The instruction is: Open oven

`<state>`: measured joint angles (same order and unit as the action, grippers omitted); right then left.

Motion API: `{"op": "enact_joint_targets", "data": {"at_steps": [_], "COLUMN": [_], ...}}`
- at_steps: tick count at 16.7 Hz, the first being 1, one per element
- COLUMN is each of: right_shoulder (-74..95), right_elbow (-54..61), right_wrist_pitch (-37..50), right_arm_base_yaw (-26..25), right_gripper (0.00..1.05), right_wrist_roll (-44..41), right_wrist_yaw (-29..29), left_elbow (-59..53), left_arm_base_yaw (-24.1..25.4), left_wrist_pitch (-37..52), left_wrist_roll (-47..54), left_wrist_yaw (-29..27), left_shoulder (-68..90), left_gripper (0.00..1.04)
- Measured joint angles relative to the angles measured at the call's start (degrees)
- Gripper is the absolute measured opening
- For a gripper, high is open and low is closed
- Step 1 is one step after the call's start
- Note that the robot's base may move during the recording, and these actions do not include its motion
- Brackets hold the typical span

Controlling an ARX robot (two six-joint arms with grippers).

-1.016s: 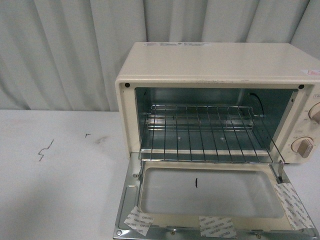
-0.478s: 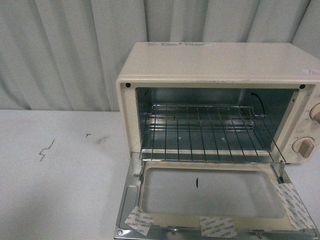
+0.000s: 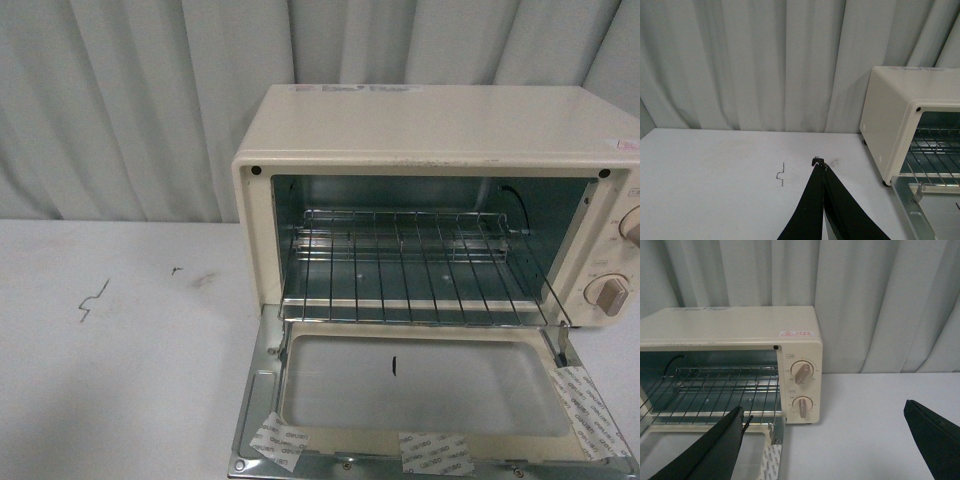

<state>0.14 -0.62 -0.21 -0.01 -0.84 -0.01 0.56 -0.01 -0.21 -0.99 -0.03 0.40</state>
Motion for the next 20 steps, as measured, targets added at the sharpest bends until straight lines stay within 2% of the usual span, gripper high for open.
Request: {"op": "enact_joint_targets", "data": {"at_steps": [1, 2, 9, 11, 15, 20], "right_shoulder": [0.00, 0.00, 0.00, 0.00, 0.00, 0.00], "right_elbow": [0.00, 0.00, 0.00, 0.00, 0.00, 0.00], "right_wrist_pitch": [0.00, 0.00, 0.00, 0.00, 0.00, 0.00], "right_arm_base_yaw": [0.00, 0.00, 0.00, 0.00, 0.00, 0.00], "right_gripper": [0.98, 0.98, 0.98, 0.98, 0.98, 0.98], "right_wrist_roll": [0.00, 0.00, 0.00, 0.00, 0.00, 0.00], "right_wrist_yaw": [0.00, 0.00, 0.00, 0.00, 0.00, 0.00], "left_elbow": [0.00, 0.00, 0.00, 0.00, 0.00, 0.00], "left_arm_base_yaw": [0.00, 0.00, 0.00, 0.00, 0.00, 0.00], "left_wrist_pitch": [0.00, 0.00, 0.00, 0.00, 0.00, 0.00], "left_wrist_roll": [-0.02, 0.00, 0.00, 0.00, 0.00, 0.02], "left_wrist_yaw": [0.02, 0.00, 0.02, 0.02, 0.00, 0.00], "left_shoulder": [0.02, 0.00, 0.02, 0.02, 0.02, 0.00], "left_gripper": [0.04, 0.13, 0.40, 0.62, 0.98, 0.98]}}
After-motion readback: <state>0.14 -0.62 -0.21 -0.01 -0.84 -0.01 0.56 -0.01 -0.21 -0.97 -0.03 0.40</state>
